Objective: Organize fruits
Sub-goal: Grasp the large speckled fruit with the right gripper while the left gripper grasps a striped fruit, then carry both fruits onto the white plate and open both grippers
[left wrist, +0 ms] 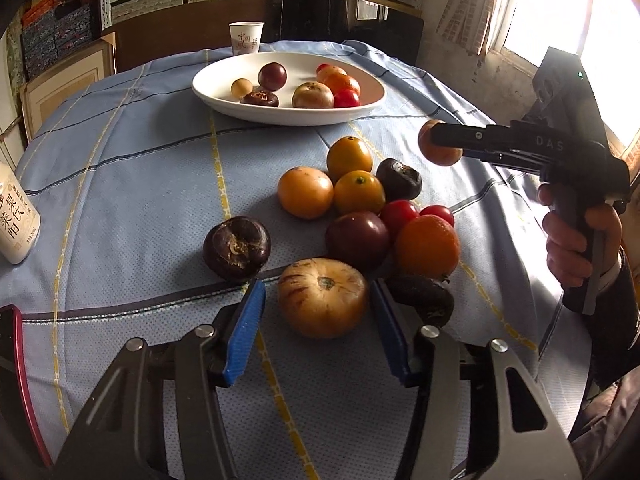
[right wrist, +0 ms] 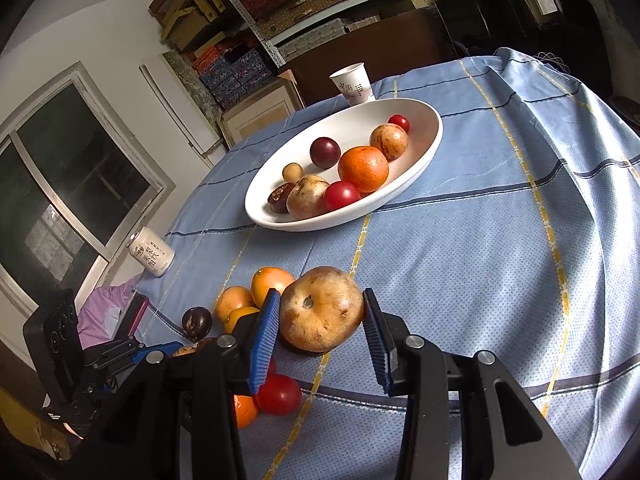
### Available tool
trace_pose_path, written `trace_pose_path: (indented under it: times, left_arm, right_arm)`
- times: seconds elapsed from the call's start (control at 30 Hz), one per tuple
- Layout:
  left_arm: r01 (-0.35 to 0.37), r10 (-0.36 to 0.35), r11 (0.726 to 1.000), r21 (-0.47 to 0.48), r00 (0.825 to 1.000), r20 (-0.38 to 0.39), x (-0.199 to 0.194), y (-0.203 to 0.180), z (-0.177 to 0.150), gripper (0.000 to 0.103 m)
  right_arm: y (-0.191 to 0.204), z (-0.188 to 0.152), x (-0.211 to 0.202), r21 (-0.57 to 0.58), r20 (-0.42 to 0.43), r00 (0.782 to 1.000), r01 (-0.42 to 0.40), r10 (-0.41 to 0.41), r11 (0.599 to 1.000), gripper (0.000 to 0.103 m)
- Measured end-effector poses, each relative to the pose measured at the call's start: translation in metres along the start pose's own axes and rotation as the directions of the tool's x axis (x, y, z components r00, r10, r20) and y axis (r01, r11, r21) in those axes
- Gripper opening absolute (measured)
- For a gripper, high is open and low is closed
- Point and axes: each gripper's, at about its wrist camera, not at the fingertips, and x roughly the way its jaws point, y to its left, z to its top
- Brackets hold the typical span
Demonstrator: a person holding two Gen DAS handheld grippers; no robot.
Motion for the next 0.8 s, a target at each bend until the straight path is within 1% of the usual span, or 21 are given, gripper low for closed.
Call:
trace_pose_path:
  times: [0.2,0.27,0.3,0.57,0.7,0.8]
  left_arm:
    - [-0.011,0.012,1.000,0.018,1.000,-0.020,0.005,-0.003,-0.001,0.053]
    - [-0.007,0.007,1.000,0.018,1.000,-0.027,0.006,-0.004,-0.002,0.048]
    - [-0.002,0.003,1.000,0.019,1.000,-0.030,0.006,-0.004,-0.002,0.047]
    - [0.004,-0.004,1.000,0.012,1.000,-0.027,0.006,-0.003,-0.002,0.046]
    - [0.017,-0.017,1.000,-0.011,1.000,-0.022,0.005,0.002,-0.001,0.046]
    - [0.046,-0.046,0.998,-0.047,0.999,-0.001,0.000,0.009,0.001,0.046]
  right_arm:
    - [0.001,0.000,-0.001,-0.002,-0.002,1.000,-0.001,0.001,1.000,0.042]
    - [0.000,-0.001,-0.001,0.000,-0.004,1.000,-0.003,0.003,1.000,0.042]
    - [0.001,0.000,-0.001,0.001,-0.004,1.000,-0.004,0.004,1.000,0.042]
    - [0.001,0.000,-0.002,-0.004,-0.003,1.000,-0.003,0.003,1.000,0.042]
    - [0.002,0.000,-0.003,-0.011,0.003,1.000,0.001,-0.001,1.000,0.042]
    - [0.003,0.000,-0.005,-0.018,0.011,1.000,0.005,-0.005,1.000,0.042]
